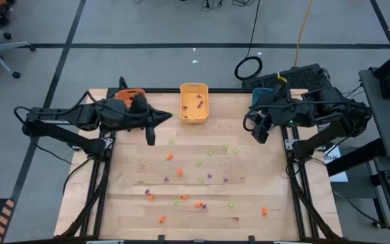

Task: Sort Halloween decoration
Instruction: Put the green spider toy into the orange bin

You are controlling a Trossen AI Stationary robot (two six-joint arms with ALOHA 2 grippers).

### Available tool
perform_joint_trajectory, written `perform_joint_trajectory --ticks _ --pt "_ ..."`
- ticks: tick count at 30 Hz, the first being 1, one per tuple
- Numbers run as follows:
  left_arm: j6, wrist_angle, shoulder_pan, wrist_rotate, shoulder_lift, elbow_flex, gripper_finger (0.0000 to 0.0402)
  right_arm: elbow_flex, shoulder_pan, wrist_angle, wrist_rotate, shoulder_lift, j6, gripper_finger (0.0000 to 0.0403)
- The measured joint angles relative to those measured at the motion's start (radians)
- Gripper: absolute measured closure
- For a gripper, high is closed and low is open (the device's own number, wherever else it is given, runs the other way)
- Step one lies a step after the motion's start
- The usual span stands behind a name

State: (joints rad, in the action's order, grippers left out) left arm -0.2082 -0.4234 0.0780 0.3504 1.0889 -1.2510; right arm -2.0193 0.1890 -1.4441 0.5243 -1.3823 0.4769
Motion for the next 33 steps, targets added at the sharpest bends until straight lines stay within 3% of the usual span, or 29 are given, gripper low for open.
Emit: perform_joint_trajectory --ticks 7,12,23,33 --pt "0.571 0.06 0.0 -0.007 0.0 0.0 0.0402 0.0 0.0 0.0 0.0 0.0 -0.003 0.0277" --pt "0.772 0.113 0.0 -0.008 0.0 0.0 0.0402 0.0 0.0 0.0 0.0 0.0 -0.006 0.0277" --pt "0.899 0.185 0.001 -0.032 0.0 0.0 0.0402 0.0 0.0 0.001 0.003 0.0 0.024 0.0277" --pt "0.903 0.183 0.001 -0.033 0.0 0.0 0.0402 0.0 0.0 0.004 0.006 0.0 0.062 0.0277"
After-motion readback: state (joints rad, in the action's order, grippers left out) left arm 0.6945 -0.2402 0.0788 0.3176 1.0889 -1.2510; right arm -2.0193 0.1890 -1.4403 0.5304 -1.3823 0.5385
